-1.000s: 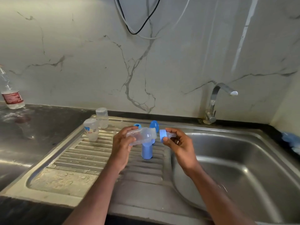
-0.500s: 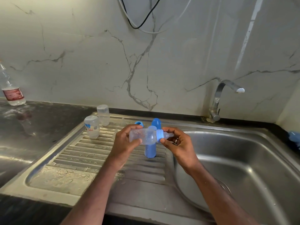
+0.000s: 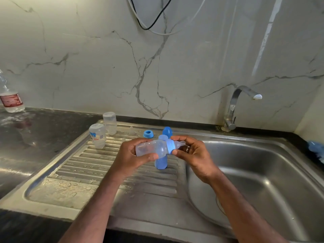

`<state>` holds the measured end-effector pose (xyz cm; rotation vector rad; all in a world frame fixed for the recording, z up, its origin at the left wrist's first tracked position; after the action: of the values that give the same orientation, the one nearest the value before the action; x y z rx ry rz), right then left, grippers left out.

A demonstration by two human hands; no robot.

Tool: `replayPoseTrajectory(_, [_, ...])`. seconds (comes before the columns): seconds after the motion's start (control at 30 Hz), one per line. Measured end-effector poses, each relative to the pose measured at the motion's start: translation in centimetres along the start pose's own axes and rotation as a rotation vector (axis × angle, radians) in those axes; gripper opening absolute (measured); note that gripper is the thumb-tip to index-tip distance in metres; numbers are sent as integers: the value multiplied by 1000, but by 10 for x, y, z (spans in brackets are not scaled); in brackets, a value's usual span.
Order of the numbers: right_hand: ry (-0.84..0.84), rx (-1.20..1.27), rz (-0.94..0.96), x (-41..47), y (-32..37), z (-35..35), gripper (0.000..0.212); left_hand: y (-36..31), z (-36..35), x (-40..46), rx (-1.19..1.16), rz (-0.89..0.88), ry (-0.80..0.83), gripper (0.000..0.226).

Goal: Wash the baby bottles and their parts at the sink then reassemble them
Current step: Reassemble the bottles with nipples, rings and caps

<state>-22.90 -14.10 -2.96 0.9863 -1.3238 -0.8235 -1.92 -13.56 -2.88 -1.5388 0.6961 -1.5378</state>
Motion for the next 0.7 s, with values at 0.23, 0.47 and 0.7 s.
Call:
replayPoseTrajectory(0.23, [-100,-367,-160,9,-2,-2,63,5,-6,-3,69,-28,7,63])
replayPoseTrajectory(0.47, [-121,29,-119,9,2,0,44,-3,-24,0,-81,32,6,44])
replayPoseTrajectory(0.7, [-10,77,-116,8,4,4,35,0,-24,1,-113,55,-8,46])
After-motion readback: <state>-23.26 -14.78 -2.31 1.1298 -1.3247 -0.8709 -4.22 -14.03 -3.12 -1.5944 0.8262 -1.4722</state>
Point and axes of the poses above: each hand's wrist, its own x-axis towards the middle knuckle, its own z-axis out of the back of the hand, y = z × x, the point moved 8 cm from there along x, towards the middle knuckle, and after that the axes turned 10 degrees about -y, right-handed, at the moved point
